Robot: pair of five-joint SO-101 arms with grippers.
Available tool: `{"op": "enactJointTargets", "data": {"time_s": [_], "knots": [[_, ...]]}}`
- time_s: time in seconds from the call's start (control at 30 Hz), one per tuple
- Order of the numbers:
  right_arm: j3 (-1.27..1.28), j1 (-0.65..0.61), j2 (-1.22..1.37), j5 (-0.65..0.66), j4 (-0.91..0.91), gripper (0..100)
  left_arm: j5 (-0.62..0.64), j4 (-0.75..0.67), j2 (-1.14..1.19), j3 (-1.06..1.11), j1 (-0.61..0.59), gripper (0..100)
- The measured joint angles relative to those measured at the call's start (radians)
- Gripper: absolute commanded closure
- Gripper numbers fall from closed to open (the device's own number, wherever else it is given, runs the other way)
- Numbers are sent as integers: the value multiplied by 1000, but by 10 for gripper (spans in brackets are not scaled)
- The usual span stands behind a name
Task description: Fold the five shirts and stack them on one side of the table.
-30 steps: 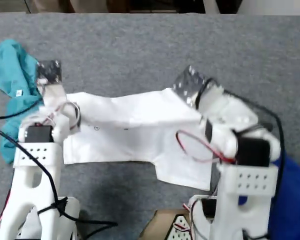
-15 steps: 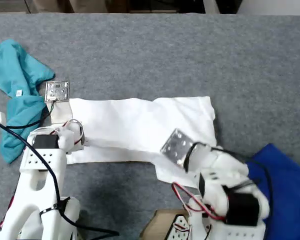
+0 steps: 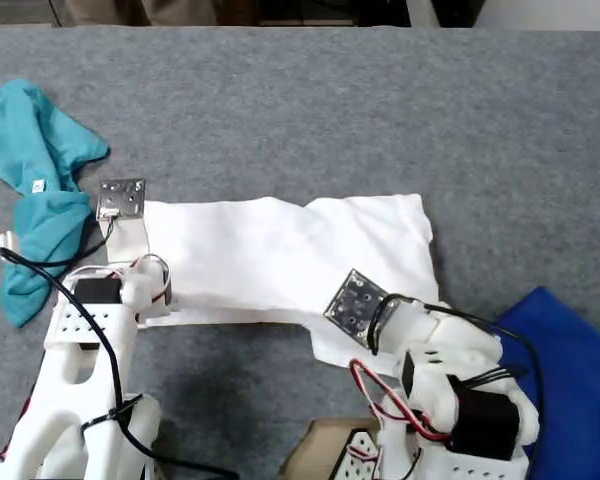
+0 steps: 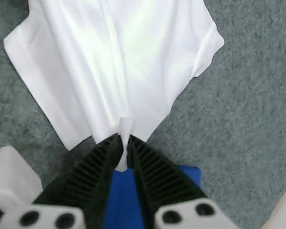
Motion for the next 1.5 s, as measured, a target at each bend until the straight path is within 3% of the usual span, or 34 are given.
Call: {"op": "enactJointTargets", "data": {"time_s": [0.27,0.4,0.77,0.87,0.97,1.07,1.27,1.5], "knots": [[25,43,-8,92,0,982,-74,63,0,3,2,877],[25,43,-8,153,0,874,-81,123,-2,2,2,834],[-21,46,-14,397,86,832,-81,324,-3,-233,-5,826],[-57,44,-14,417,100,853,-81,359,-3,-330,-40,826],[-57,44,-14,417,92,998,-78,361,-3,-376,-57,885],[-15,-5,21,345,11,980,-11,305,-3,-374,-20,985],[11,-161,302,143,-180,993,124,38,44,-265,28,980],[-112,-333,760,-60,-310,993,143,-147,333,-264,-5,980]]}}
